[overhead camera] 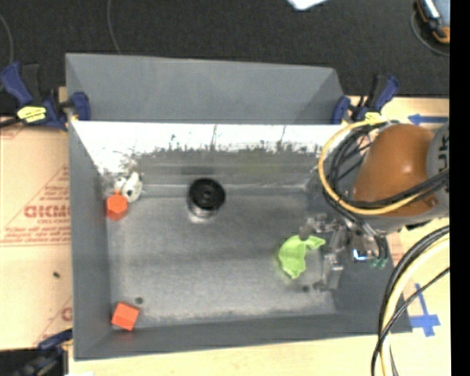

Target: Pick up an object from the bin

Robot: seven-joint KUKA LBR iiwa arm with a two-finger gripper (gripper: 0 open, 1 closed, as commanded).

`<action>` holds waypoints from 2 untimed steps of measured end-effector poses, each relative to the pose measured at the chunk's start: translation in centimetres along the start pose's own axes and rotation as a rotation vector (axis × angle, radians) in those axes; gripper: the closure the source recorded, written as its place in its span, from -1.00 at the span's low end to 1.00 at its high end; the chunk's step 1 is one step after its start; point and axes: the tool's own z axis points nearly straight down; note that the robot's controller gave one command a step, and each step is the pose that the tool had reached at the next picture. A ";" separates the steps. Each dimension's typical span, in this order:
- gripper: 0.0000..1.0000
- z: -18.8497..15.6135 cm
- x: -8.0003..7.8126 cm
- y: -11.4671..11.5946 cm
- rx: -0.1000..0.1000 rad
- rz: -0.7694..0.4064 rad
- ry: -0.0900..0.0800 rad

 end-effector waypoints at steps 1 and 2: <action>-1.00 4.2 -2.3 -1.7 0.000 -0.059 -0.012; 1.00 4.9 -0.8 -2.2 0.000 0.205 -0.004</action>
Offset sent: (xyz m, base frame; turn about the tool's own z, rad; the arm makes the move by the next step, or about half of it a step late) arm 0.0074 -0.0208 -0.0502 0.2077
